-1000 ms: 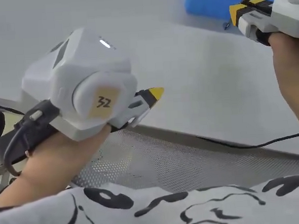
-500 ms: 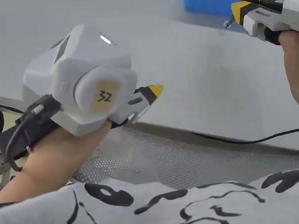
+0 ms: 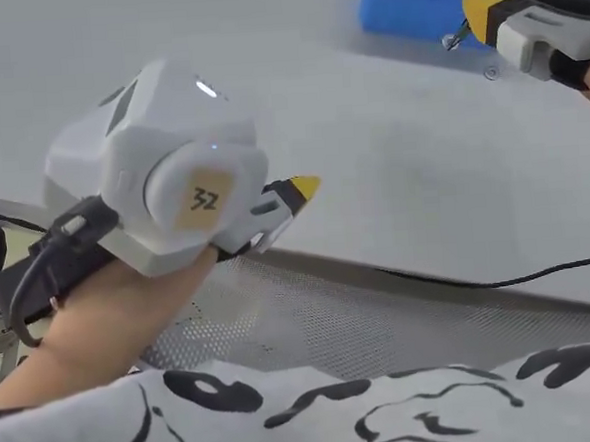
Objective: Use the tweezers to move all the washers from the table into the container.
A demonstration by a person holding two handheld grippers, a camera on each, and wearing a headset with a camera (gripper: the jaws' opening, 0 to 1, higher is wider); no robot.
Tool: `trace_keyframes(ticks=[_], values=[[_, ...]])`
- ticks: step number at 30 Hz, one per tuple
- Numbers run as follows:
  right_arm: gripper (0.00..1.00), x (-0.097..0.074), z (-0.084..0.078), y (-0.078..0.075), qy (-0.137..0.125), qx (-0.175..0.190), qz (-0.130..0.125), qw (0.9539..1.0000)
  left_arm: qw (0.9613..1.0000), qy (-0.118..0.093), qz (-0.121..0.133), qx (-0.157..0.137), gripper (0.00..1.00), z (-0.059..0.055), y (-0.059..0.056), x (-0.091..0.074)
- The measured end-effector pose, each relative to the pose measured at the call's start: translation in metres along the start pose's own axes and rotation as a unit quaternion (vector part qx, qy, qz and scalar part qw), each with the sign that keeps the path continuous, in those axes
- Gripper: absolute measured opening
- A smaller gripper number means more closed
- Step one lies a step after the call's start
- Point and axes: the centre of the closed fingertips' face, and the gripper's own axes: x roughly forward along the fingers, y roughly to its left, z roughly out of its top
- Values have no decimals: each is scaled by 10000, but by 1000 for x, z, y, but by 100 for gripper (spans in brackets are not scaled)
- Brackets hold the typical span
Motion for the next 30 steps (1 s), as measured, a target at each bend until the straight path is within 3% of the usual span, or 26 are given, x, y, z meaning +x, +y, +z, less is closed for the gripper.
trace_keyframes(ticks=[8, 17, 30], values=[[4, -3, 18, -8, -208, 175, 29, 9996, 10000, 11, -11, -20, 92, 0, 0, 0], [4, 4, 33, -21, -356, 42, -135, 9993, 9999, -74, 32, -85, 93, 3, 2, -2], [4, 33, 28, -35, -300, 189, -257, 9990, 10000, -51, 27, -69, 93, 1, 1, -1]])
